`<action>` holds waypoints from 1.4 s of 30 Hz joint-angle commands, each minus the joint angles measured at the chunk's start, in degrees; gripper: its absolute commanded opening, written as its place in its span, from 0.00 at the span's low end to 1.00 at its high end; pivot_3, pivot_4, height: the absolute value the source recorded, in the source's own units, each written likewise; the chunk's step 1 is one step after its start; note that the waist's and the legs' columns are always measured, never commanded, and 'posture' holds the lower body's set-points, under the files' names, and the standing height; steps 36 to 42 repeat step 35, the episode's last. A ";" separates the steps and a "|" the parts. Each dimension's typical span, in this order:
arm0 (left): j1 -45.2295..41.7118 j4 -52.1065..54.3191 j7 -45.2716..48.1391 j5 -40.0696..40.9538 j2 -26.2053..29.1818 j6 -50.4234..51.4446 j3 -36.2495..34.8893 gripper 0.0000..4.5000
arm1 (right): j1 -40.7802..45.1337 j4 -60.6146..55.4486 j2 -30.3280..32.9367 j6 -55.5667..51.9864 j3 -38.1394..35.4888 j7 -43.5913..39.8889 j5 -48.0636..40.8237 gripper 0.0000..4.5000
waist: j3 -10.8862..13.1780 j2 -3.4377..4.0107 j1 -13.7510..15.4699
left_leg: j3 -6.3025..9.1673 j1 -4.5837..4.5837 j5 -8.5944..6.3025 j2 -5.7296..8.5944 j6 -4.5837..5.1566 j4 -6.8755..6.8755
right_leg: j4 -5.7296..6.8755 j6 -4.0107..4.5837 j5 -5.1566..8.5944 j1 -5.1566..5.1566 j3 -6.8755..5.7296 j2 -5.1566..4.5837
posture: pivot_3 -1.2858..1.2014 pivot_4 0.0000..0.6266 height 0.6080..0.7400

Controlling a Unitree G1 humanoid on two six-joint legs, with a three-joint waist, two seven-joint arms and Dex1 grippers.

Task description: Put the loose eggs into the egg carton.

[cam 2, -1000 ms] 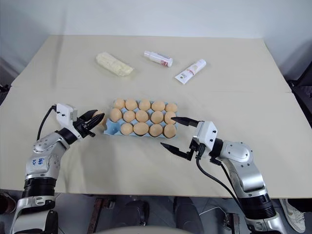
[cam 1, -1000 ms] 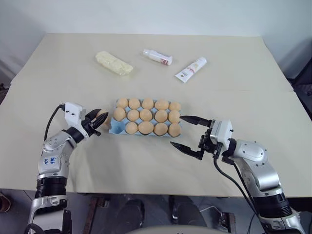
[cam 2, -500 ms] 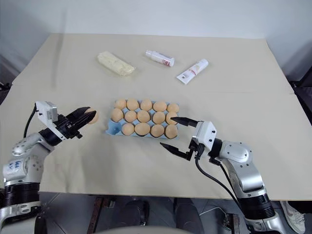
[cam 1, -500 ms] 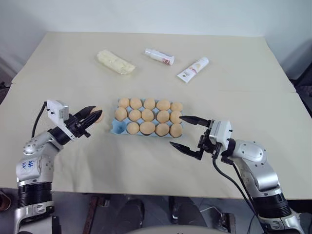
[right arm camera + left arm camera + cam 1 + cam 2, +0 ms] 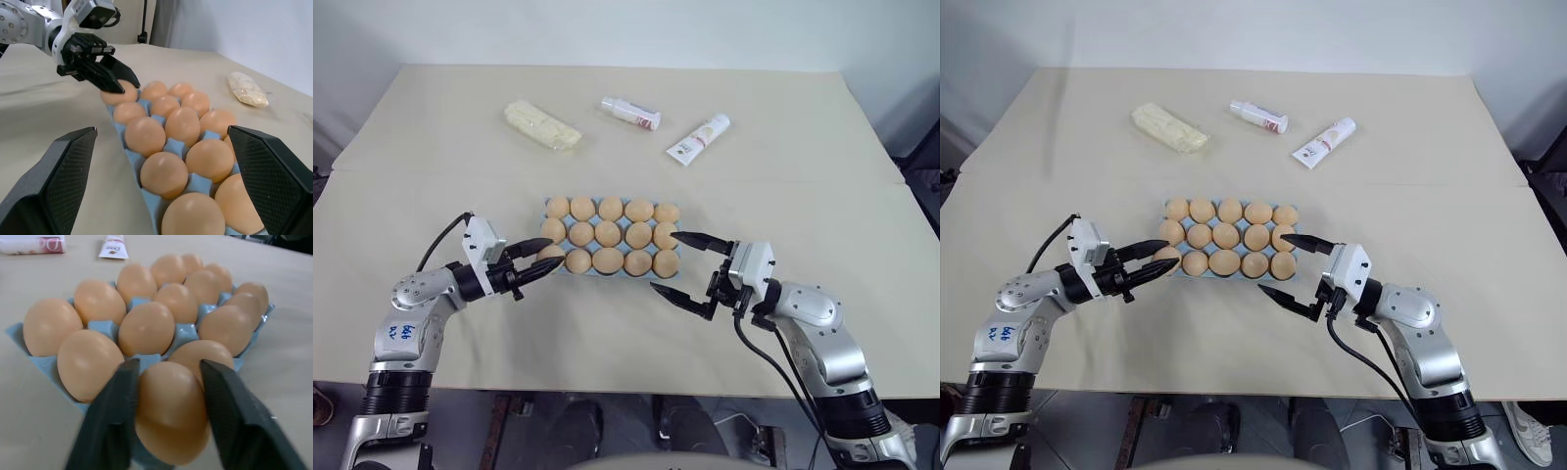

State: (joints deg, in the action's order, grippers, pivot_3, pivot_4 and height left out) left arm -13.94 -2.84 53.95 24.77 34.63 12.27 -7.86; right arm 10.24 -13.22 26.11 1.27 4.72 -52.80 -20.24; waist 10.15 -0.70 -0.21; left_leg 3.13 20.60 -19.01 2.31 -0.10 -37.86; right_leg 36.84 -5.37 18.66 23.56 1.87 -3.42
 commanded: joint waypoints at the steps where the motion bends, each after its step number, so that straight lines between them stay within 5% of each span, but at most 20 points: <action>1: 0.02 0.73 -0.40 0.26 1.22 -1.94 -3.03 0.69 | -0.04 -1.44 -0.32 1.22 -0.08 0.14 -0.35 1.00 | 0.00 0.00 0.00 | 0.00 0.00 0.00 0.00 0.00 0.00 | 0.00 0.00 0.00 0.00 0.00 0.00 | 0.52 0.24 1.00; 2: 0.06 1.02 -0.84 0.58 1.54 -1.89 -4.00 0.75 | -0.09 -1.45 -0.28 1.22 -0.13 0.09 -0.40 1.00 | 0.00 0.00 -0.01 | 0.00 0.01 0.00 0.00 0.00 0.01 | -0.01 0.00 0.00 0.01 0.00 0.00 | 0.52 0.24 1.00; 15: 14.77 3.16 7.49 0.16 12.88 -5.45 -13.47 0.75 | -1.99 -1.45 4.76 0.08 -3.82 -3.26 -3.14 1.00 | 0.01 0.02 0.07 | 0.00 0.01 -0.02 -0.01 0.05 0.31 | -0.31 0.01 0.01 0.00 0.01 -0.03 | 0.52 0.24 1.00; 42: 21.15 8.96 0.73 0.16 8.50 -8.40 -14.13 0.75 | 1.09 3.53 4.19 1.20 -4.83 -2.47 -2.37 1.00 | 0.02 0.03 0.02 | -0.01 0.00 0.00 -0.03 0.06 0.63 | -0.60 0.02 0.01 0.01 -0.03 -0.03 | 0.52 0.24 1.00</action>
